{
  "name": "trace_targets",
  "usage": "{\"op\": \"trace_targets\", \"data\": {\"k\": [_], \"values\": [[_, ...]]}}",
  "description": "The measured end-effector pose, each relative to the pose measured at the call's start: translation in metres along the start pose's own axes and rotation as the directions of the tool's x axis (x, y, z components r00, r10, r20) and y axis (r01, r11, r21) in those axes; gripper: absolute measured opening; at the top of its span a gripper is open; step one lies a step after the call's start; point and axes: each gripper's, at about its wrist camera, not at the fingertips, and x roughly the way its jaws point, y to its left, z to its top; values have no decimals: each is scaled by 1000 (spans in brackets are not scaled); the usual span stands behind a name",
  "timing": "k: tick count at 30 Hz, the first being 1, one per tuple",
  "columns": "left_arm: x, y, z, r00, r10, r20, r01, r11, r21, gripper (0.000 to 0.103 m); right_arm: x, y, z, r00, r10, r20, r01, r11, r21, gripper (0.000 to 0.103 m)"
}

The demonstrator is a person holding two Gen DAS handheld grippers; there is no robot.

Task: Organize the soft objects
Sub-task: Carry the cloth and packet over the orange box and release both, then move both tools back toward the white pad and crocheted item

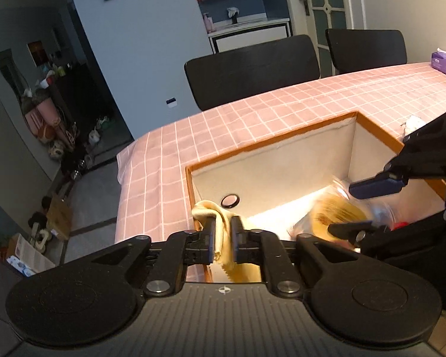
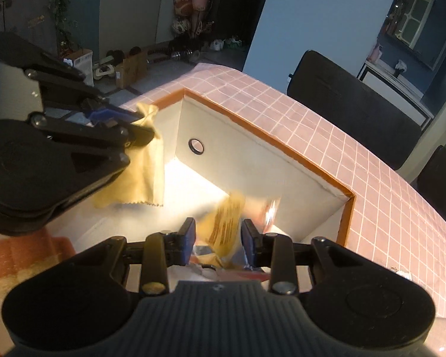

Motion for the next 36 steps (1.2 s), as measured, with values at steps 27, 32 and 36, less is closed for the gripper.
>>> {"op": "trace_targets", "data": {"k": [27, 32, 36], "values": [[-101, -34, -14, 976, 113, 186, -106, 993, -45, 28, -100, -6, -44, 970, 76, 230, -70, 997, -36, 48], [-123, -54, -23, 956, 124, 267, -110, 992, -68, 28, -128, -14, -72, 957, 89, 275, -86, 996, -24, 48], [-144, -77, -25, 933, 94, 348, -76, 995, -67, 28, -148, -23, -98, 950, 97, 297, -100, 995, -4, 52]]}}
